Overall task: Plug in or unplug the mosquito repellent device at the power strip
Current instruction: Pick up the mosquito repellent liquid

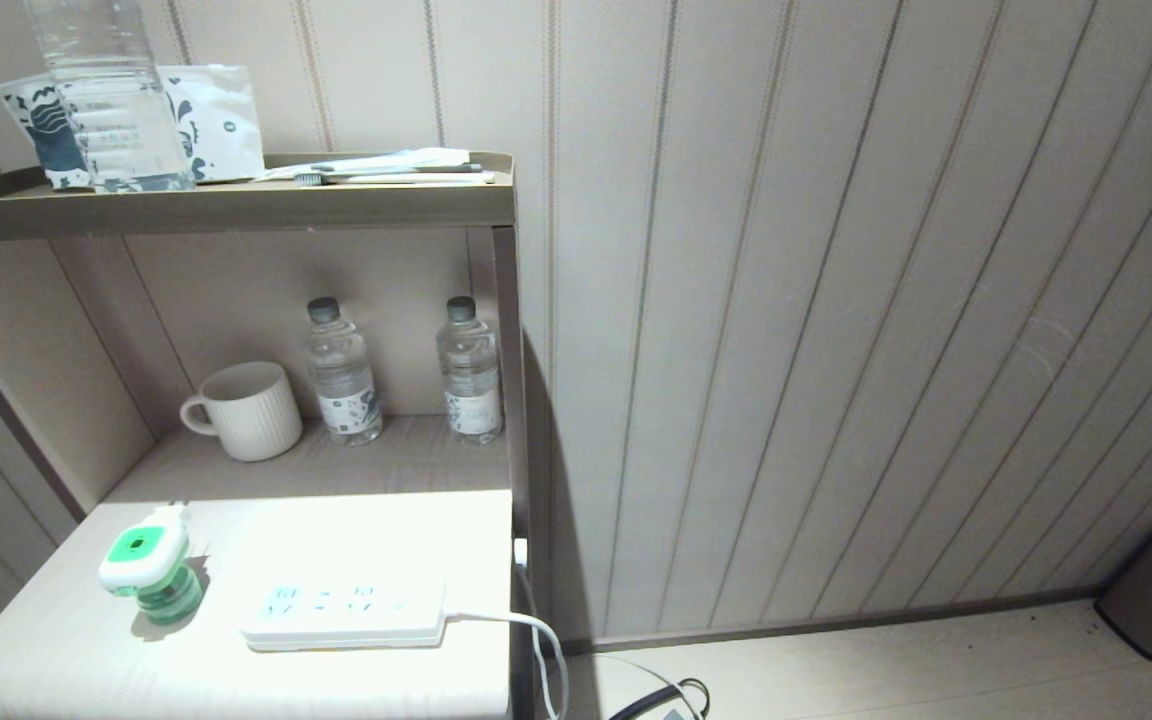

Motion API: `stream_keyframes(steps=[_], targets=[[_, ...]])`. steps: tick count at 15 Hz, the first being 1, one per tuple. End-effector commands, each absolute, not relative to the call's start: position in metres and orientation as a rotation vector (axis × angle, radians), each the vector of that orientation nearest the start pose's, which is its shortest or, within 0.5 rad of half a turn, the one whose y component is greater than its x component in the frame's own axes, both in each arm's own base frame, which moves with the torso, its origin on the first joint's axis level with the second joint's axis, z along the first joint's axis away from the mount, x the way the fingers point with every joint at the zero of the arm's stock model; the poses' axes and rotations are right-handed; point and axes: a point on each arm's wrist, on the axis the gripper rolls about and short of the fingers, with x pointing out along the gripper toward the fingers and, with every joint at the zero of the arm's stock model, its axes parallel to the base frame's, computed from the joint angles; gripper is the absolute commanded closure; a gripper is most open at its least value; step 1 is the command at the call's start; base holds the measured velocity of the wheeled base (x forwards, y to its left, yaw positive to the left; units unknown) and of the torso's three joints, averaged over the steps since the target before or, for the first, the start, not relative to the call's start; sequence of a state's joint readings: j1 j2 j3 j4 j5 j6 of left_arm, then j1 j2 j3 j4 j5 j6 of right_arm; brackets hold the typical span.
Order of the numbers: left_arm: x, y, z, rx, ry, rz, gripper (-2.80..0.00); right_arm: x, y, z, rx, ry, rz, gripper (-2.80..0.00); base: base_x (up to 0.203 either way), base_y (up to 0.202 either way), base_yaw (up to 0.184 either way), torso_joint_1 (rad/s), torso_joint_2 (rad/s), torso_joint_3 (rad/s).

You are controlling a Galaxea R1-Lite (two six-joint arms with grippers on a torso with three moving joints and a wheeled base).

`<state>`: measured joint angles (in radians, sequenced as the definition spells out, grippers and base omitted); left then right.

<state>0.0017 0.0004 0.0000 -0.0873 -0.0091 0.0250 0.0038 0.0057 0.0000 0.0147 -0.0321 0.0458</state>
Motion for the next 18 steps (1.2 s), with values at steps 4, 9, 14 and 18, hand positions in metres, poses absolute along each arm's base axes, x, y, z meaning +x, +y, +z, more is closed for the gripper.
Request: stream_keyframes(steps=[4, 9, 14, 18], targets=[[-0.0232, -0.0002, 0.0846, 0.025, -0.089, -0.006, 0.00, -0.0223, -0.0008, 0.0741, 0.046, 0.022, -0.028, 0.00, 0.000, 0.000, 0.000, -0.024, 0.07, 0.040], [-0.0232, -0.0003, 0.0847, 0.017, -0.091, -0.010, 0.00, -0.0224, -0.0008, 0.0740, 0.044, 0.021, -0.027, 0.00, 0.000, 0.000, 0.000, -0.181, 0.44, 0.248], [-0.0232, -0.0003, 0.0847, 0.018, -0.091, -0.008, 0.00, -0.0224, -0.0008, 0.0740, 0.044, 0.021, -0.027, 0.00, 0.000, 0.000, 0.000, -0.188, 0.47, 0.288], [-0.0232, -0.0003, 0.0847, 0.016, -0.091, -0.009, 0.00, -0.0224, -0.0008, 0.0740, 0.044, 0.021, -0.027, 0.00, 0.000, 0.000, 0.000, -0.158, 0.46, 0.295]])
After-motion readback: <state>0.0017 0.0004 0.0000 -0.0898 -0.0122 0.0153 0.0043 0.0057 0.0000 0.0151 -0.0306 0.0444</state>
